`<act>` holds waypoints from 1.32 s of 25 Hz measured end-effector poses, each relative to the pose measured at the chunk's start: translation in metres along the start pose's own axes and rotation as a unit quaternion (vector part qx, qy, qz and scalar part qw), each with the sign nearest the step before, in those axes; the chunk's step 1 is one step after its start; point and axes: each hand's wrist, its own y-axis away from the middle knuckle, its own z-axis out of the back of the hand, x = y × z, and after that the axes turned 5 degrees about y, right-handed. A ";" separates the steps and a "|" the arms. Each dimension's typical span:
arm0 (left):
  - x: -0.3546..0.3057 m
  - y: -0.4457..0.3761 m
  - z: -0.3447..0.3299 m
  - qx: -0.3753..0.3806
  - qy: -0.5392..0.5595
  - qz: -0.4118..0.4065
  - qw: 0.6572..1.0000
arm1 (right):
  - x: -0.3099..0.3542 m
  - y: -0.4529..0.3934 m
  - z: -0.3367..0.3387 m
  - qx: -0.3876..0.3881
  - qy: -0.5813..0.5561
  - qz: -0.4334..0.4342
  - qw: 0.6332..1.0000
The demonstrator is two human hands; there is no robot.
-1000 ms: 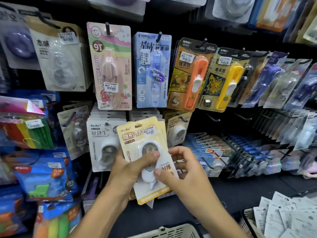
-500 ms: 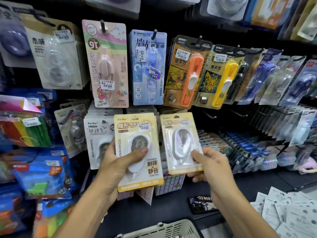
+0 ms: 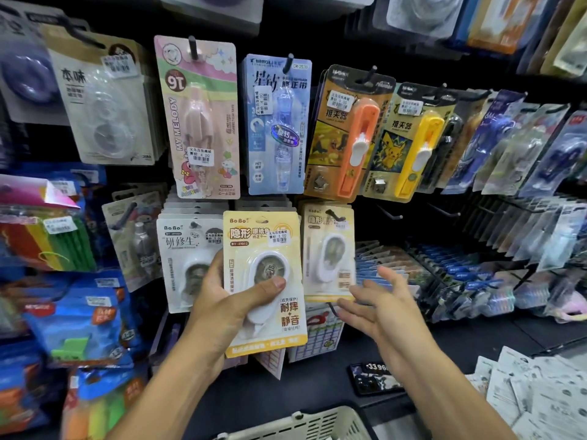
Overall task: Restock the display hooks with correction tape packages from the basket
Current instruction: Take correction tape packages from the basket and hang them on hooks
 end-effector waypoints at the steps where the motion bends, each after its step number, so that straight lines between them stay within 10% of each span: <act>1: 0.001 0.000 -0.001 -0.009 0.003 -0.006 1.000 | -0.003 0.004 -0.004 0.016 0.022 0.003 1.000; 6: 0.002 -0.001 -0.007 0.000 -0.009 -0.032 0.999 | -0.017 0.032 -0.036 0.194 0.144 0.125 0.962; 17: -0.008 -0.003 0.002 -0.008 0.002 -0.039 0.999 | 0.003 0.005 0.008 -0.103 0.094 0.062 0.988; 23: -0.006 -0.002 -0.002 -0.008 -0.006 -0.055 0.998 | -0.001 0.010 0.019 -0.140 0.082 0.076 0.984; 28: -0.007 -0.001 -0.005 -0.020 -0.011 -0.060 0.998 | -0.011 0.015 0.009 -0.003 -0.002 -0.092 0.996; 33: -0.001 0.000 -0.015 -0.021 -0.041 -0.049 0.998 | -0.020 0.029 -0.029 0.159 0.102 0.042 0.981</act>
